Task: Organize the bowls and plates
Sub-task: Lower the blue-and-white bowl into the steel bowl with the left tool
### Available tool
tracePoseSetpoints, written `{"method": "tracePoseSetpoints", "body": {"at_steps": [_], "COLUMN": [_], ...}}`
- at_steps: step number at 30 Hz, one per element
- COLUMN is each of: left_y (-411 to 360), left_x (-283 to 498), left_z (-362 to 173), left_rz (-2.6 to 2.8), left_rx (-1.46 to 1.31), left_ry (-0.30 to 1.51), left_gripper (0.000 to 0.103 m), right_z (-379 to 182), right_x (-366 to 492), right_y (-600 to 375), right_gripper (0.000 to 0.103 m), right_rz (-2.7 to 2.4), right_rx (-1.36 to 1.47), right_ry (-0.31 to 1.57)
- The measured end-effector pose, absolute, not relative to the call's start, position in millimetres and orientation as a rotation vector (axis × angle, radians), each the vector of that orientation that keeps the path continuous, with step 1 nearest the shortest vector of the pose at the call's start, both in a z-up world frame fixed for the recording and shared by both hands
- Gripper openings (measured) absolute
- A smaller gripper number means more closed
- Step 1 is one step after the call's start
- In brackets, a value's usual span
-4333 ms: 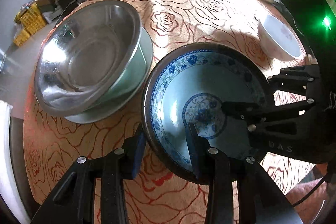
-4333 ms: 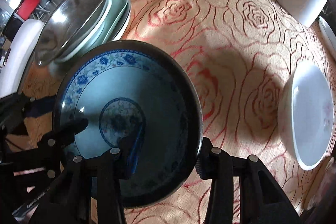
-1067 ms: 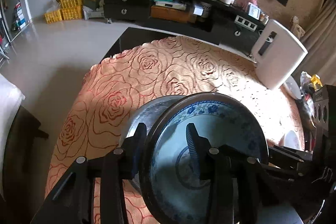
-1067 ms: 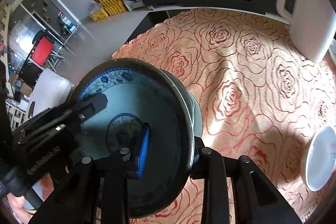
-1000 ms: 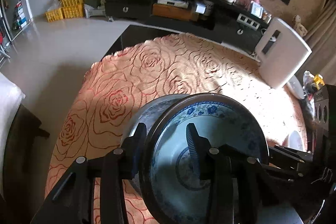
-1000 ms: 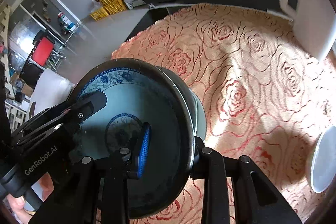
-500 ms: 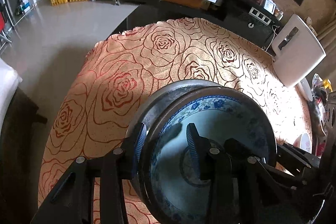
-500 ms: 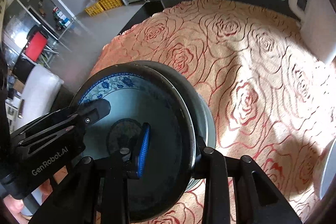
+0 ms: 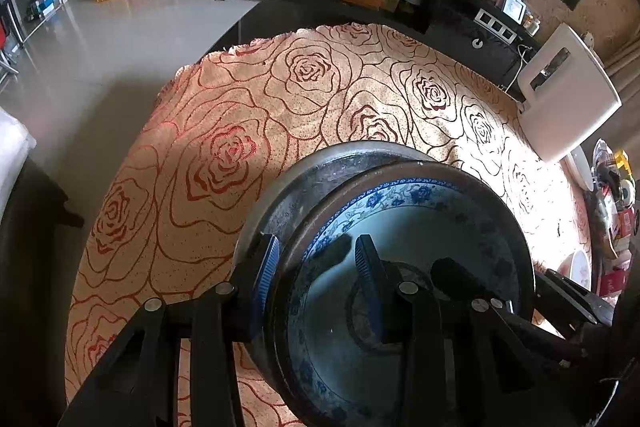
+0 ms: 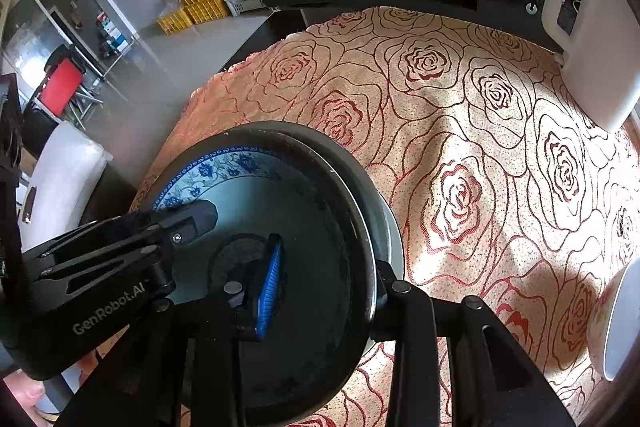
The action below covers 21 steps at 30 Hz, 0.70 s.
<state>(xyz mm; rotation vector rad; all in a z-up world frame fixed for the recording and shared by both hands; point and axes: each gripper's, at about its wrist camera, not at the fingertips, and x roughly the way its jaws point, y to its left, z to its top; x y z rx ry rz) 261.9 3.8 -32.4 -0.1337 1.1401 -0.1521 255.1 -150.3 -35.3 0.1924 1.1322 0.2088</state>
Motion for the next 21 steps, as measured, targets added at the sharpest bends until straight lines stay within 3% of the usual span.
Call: {"method": "tracePoseSetpoints", "body": {"at_steps": [21], "left_y": [3.4], "left_x": [265.5], "left_z": [-45.4], "left_rz": [-0.172], "left_rx": [-0.180], "left_ry": [1.210], "left_gripper": [0.040], "right_z": [-25.7], "right_x": [251.3], "right_y": [-154.6], "right_gripper": [0.103], "right_rz": [0.198], "right_rx": [0.218], "right_ry": [1.160]}}
